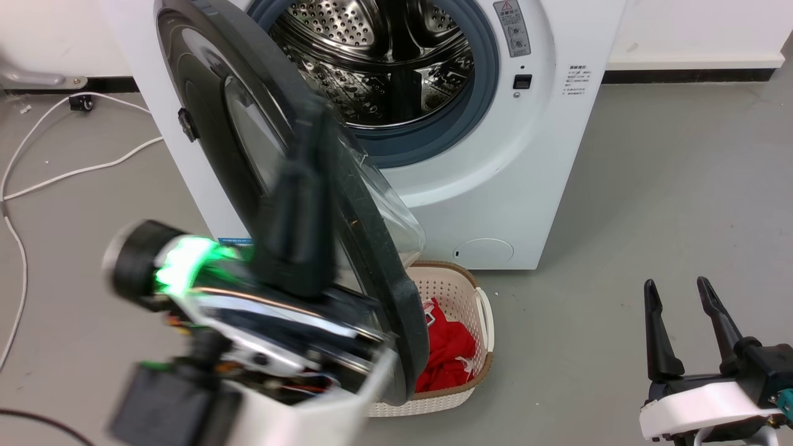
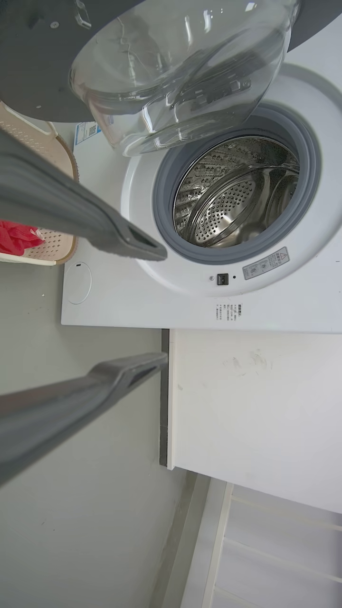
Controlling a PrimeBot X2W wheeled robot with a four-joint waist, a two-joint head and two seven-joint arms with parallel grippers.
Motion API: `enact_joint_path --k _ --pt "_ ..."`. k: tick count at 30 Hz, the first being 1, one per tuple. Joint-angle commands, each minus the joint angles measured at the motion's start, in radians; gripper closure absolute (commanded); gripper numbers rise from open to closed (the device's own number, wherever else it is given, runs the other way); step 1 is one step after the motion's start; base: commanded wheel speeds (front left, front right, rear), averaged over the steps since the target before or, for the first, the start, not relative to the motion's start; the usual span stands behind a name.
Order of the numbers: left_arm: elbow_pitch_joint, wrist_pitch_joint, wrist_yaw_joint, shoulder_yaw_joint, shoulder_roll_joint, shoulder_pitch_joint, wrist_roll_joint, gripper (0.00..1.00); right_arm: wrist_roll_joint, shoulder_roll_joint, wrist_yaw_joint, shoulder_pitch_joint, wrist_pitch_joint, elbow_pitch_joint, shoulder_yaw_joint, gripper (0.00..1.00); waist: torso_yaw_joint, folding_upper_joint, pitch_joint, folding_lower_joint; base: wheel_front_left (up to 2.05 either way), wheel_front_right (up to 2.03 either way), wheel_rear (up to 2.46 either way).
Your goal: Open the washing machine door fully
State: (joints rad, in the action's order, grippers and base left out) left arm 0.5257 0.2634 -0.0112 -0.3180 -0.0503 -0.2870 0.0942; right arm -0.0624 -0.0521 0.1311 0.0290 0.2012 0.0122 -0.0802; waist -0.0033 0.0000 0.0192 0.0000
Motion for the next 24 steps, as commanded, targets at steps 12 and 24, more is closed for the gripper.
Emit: enact_joint_path --k 12,24 --pt "-0.254 -0.146 0.083 -0.341 -0.017 0.161 0.053 1.00 -0.023 0.003 -0.001 0.009 0.006 0.029 0.005 0.00 -0.005 0.0000 -0.021 0.0000 0.00 0.00 0.00" --pt "-0.382 -0.238 0.046 -0.343 -0.071 0.242 0.071 1.00 -0.037 0.003 -0.001 0.010 0.007 0.042 0.015 0.00 0.001 0.0000 -0.022 0.0000 0.00 0.00 0.00"
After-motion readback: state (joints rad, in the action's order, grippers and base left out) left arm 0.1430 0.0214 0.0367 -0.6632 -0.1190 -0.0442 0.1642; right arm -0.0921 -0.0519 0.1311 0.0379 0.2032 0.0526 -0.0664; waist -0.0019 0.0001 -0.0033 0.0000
